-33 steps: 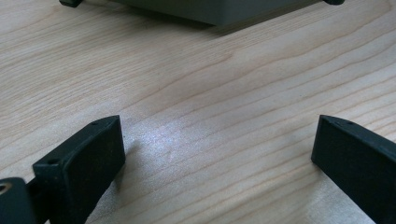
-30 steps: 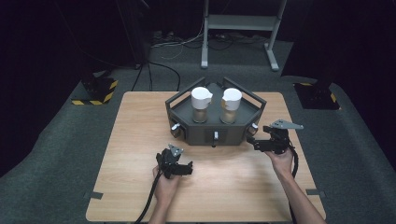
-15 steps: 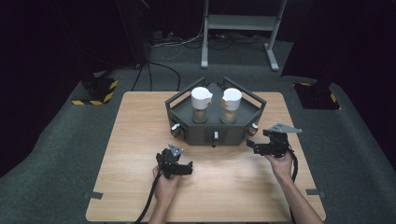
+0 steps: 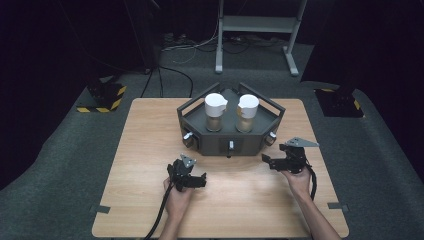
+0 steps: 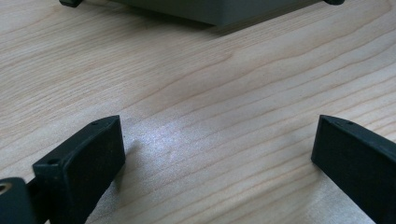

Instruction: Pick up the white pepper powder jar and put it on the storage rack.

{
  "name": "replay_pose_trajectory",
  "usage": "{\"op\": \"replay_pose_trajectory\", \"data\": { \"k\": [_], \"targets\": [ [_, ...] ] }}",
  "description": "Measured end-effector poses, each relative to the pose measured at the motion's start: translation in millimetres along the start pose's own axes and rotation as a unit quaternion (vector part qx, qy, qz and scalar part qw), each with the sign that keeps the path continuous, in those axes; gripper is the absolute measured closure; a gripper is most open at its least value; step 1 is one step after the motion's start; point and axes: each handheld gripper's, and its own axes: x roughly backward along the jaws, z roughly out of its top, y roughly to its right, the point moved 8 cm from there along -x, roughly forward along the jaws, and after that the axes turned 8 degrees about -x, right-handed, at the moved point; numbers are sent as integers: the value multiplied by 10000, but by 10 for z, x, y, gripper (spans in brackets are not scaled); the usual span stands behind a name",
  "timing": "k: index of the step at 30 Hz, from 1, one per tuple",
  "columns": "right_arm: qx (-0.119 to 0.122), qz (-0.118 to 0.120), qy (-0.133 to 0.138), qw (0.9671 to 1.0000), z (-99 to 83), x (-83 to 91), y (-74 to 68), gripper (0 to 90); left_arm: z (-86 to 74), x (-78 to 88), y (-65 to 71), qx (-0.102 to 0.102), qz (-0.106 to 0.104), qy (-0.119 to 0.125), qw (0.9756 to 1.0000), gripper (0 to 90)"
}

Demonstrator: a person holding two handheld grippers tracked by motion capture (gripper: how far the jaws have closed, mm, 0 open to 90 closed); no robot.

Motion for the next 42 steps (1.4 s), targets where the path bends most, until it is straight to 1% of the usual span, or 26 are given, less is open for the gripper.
{"op": "replay_pose_trajectory", "data": {
  "k": [18,31,35,37,40,42],
  "targets": [
    [-69,-27,-217,9997,-187,-98,18,55,1,1,0,-2,1,-4,10000,25],
    [47,-206,-357,9991,-275,-123,16,56,1,0,0,-1,2,-3,10000,25],
    [130,-262,-368,9989,-297,-126,-9,56,0,-1,0,-1,2,1,10000,25],
    [212,-305,-425,9984,-302,-141,-37,52,1,0,0,0,4,-3,10000,25],
    [239,-330,-497,9979,-303,-166,-59,47,2,0,1,-1,5,-4,10000,24],
    [217,-345,-527,9978,-312,-184,-71,46,2,-3,1,5,0,0,10000,23]
  ]
}}
